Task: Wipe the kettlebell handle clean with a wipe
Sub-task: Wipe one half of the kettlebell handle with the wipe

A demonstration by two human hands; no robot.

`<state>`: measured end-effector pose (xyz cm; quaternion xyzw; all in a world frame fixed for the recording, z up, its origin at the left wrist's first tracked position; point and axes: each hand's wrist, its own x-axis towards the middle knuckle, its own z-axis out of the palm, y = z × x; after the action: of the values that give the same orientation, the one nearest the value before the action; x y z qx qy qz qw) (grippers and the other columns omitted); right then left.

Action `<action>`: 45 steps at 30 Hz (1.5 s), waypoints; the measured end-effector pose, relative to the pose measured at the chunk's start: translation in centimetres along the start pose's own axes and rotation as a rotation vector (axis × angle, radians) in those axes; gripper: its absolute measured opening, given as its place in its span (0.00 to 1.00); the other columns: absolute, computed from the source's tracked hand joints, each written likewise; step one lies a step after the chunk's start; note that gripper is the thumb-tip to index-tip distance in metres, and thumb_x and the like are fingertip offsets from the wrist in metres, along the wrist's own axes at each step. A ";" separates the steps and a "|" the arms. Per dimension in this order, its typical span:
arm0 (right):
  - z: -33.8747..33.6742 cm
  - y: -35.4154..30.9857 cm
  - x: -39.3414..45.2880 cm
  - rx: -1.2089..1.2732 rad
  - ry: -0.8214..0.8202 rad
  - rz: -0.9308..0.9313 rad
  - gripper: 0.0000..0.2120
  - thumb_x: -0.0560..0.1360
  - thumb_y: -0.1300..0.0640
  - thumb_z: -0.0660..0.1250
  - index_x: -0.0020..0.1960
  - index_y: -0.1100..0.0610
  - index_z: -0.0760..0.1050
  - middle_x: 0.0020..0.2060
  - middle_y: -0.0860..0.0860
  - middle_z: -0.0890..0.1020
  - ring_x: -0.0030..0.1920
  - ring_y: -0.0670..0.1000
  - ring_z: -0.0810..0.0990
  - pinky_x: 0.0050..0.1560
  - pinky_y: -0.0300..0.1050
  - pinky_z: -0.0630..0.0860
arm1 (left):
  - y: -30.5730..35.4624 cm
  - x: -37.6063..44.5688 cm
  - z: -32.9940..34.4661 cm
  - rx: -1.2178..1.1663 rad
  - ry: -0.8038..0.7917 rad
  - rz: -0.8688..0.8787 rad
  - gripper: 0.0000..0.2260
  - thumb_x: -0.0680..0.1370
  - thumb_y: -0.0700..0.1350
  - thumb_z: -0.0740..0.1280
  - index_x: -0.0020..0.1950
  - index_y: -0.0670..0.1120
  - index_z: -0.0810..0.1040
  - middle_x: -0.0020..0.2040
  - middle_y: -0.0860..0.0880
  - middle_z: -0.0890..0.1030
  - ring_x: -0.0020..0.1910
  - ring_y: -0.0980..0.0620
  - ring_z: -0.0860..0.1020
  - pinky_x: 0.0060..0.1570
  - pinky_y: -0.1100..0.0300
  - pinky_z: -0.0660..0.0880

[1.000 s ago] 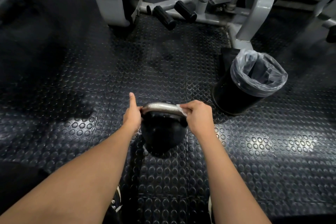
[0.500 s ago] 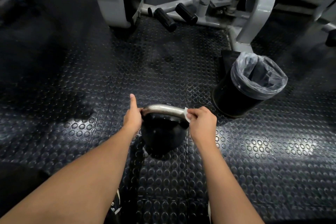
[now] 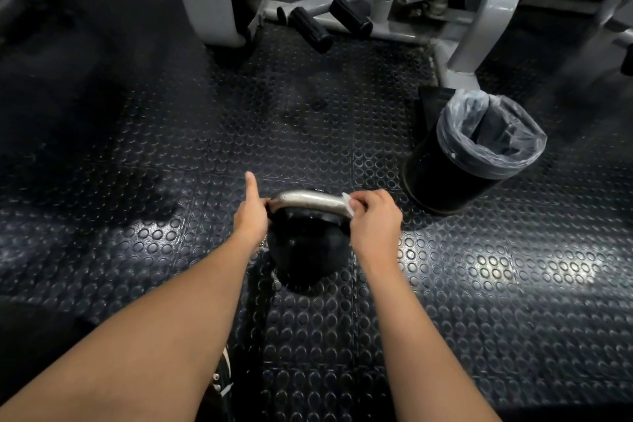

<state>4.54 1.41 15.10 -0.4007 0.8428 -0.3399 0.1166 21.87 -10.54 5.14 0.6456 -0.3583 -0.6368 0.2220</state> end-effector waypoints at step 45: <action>0.5 0.8 0.2 -0.030 -0.046 -0.046 0.09 0.78 0.63 0.66 0.54 0.59 0.83 0.48 0.48 0.79 0.50 0.48 0.77 0.51 0.34 0.71 | -0.1 0.4 0.0 0.030 -0.023 -0.004 0.59 0.54 0.93 0.42 0.50 0.52 0.91 0.54 0.44 0.89 0.60 0.43 0.85 0.75 0.41 0.69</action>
<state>4.20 1.41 14.25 -0.4293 0.8355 -0.3206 0.1221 21.86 -10.75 4.81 0.6423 -0.3690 -0.6392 0.2067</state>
